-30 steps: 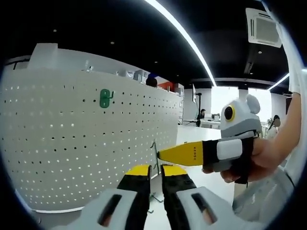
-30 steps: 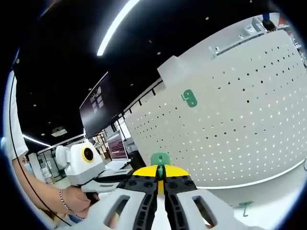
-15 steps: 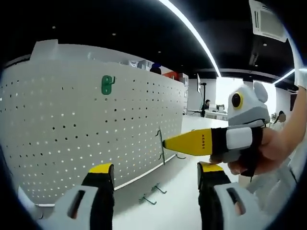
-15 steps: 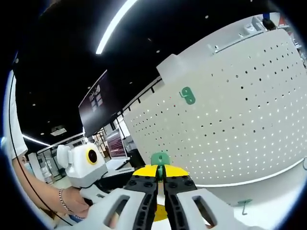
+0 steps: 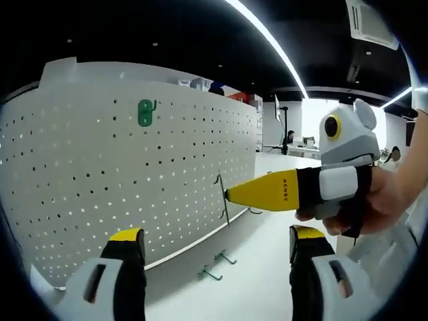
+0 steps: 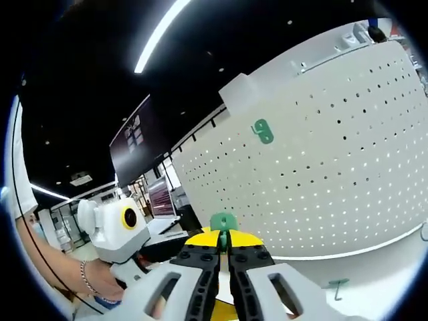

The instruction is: Insert the hook assembly into the mounting plate slot until the hook locks in place.

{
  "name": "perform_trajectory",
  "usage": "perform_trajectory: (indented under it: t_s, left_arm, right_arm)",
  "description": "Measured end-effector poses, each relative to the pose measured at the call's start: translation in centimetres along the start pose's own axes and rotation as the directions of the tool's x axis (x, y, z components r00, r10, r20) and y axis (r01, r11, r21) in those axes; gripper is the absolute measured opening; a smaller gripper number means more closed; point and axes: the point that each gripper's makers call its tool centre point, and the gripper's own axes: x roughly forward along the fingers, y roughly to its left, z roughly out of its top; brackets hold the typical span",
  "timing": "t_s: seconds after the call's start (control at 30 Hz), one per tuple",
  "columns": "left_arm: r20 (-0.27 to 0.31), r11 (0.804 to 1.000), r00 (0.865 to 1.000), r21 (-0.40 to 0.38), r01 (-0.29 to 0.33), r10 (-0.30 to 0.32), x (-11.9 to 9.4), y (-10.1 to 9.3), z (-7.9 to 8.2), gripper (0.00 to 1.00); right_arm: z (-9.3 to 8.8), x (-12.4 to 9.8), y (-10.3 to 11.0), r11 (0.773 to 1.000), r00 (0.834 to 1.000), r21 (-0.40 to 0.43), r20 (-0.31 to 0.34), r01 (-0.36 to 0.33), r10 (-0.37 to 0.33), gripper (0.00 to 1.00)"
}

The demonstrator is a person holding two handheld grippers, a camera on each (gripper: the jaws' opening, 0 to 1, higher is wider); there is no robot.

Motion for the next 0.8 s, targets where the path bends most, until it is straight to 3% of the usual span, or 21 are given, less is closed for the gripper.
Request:
perform_trajectory:
  t_s: [0.07, 0.1, 0.17, 0.2, 0.5, 0.8]
  left_arm:
    - [-0.001, 1.000, 1.000, -0.004, -0.001, 0.001, 0.0, 0.1, -0.1, 0.90]
    - [-0.005, 1.000, 1.000, -0.005, -0.004, 0.004, 0.0, 0.1, -0.2, 0.90]
    - [-0.011, 1.000, 1.000, -0.013, -0.004, 0.004, 0.0, 0.1, -0.3, 0.90]
    - [-0.011, 1.000, 1.000, -0.012, -0.004, 0.004, 0.0, 0.1, -0.3, 0.90]
    - [-0.006, 1.000, 1.000, -0.011, 0.002, -0.002, -0.1, 0.0, -0.3, 0.90]
    - [-0.014, 1.000, 1.000, -0.029, -0.003, 0.003, -0.8, 0.2, -1.2, 0.89]
  right_arm:
    - [0.1, 0.1, -0.2, 0.986, 0.998, -0.162, -0.032, 0.044, -0.050, 0.00]
    - [0.3, 0.1, -0.2, 0.966, 0.996, -0.249, -0.038, 0.063, -0.075, 0.00]
    - [0.6, -0.1, -0.8, 0.892, 0.987, -0.437, -0.043, 0.120, -0.153, 0.00]
    - [0.8, -0.1, -0.7, 0.874, 0.988, -0.470, -0.027, 0.124, -0.155, 0.00]
    - [0.4, -0.2, -1.4, 0.906, 0.985, -0.403, -0.049, 0.131, -0.164, 0.00]
    - [2.1, 0.0, -2.6, 0.926, 0.984, -0.339, -0.016, 0.164, -0.180, 0.00]
